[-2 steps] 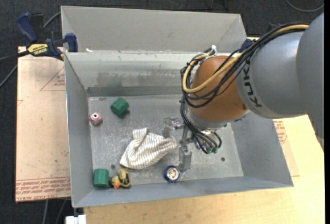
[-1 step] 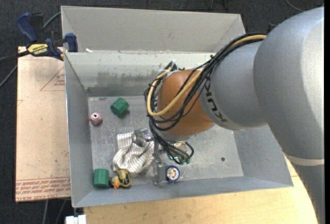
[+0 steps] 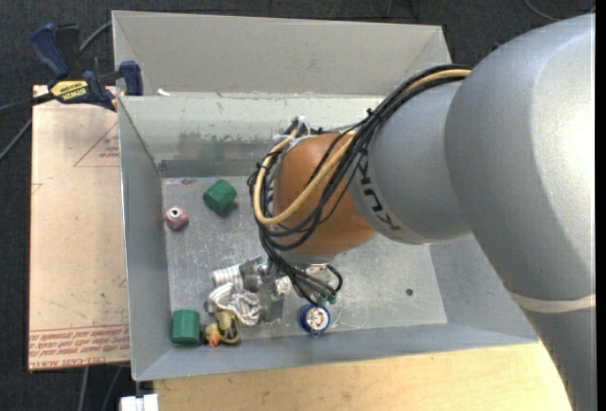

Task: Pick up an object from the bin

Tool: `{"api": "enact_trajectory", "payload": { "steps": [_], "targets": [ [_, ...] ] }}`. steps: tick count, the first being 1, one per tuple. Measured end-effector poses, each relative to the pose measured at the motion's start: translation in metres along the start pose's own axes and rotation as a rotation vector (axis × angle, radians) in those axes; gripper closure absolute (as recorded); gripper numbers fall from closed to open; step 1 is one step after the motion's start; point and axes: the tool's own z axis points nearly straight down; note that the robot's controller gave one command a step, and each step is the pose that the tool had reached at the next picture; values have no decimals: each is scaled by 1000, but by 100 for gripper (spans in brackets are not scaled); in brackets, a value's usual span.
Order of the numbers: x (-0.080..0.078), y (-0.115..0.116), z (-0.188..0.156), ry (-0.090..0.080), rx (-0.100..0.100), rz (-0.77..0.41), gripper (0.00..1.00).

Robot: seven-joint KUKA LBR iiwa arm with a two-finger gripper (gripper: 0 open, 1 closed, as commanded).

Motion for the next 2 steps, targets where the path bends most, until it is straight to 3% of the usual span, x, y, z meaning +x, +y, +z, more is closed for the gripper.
{"api": "enact_trajectory", "payload": {
  "steps": [1,2],
  "targets": [
    [0,0,0,0,0,0,100],
    [-10,0,3,0,-1,-11,100]
  ]
}}
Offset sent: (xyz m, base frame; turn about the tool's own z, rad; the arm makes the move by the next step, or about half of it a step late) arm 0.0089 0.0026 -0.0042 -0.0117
